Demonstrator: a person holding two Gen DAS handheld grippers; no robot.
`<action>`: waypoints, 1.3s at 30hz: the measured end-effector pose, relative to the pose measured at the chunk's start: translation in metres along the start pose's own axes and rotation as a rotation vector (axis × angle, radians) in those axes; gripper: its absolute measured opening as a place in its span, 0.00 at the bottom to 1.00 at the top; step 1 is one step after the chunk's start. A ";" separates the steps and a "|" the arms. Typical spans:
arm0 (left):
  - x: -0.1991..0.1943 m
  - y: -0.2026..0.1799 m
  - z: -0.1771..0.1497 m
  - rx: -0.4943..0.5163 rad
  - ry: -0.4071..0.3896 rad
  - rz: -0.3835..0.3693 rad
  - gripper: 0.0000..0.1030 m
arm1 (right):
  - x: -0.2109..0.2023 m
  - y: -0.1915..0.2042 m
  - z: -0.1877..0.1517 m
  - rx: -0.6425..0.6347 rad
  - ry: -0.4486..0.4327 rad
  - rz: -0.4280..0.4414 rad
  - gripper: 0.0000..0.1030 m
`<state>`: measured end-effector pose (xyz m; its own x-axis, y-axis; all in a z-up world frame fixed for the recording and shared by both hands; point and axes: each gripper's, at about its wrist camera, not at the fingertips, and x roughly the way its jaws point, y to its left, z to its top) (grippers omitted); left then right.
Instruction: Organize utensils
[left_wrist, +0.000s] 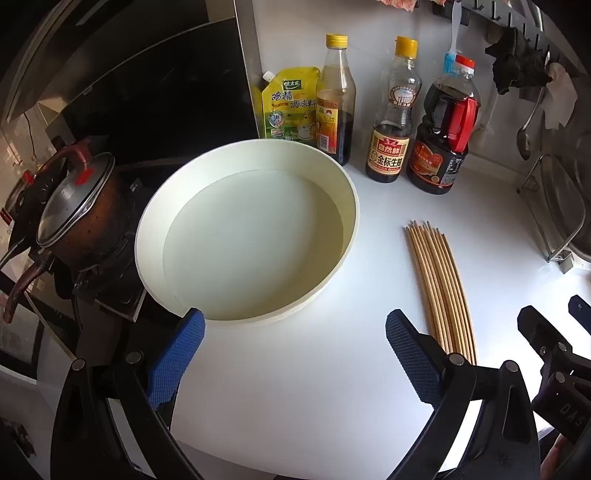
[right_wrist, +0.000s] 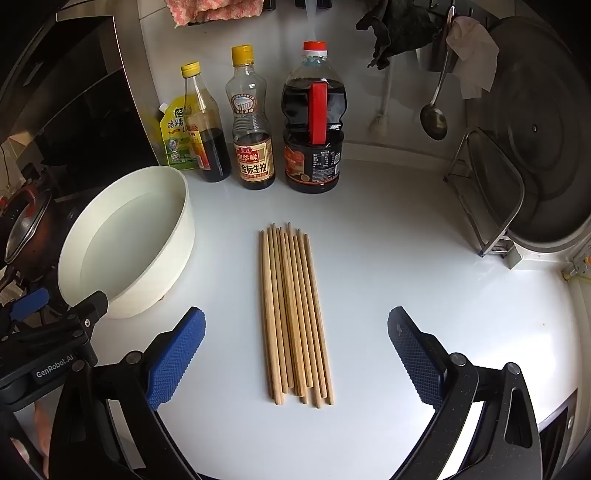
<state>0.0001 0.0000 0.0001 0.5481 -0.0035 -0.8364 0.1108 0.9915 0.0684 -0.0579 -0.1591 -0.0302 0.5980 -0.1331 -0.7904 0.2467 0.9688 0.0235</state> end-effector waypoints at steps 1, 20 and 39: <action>-0.001 0.000 0.000 0.001 -0.002 0.001 0.94 | 0.000 0.001 0.000 -0.004 -0.002 -0.007 0.92; 0.002 0.007 0.000 -0.003 0.006 0.002 0.94 | -0.001 0.004 0.004 -0.001 -0.003 -0.009 0.92; -0.004 0.009 -0.001 -0.001 -0.001 0.005 0.94 | -0.008 0.002 0.004 0.000 -0.010 -0.006 0.92</action>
<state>-0.0018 0.0095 0.0040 0.5498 0.0014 -0.8353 0.1070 0.9916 0.0721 -0.0593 -0.1571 -0.0217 0.6039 -0.1410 -0.7845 0.2506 0.9679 0.0189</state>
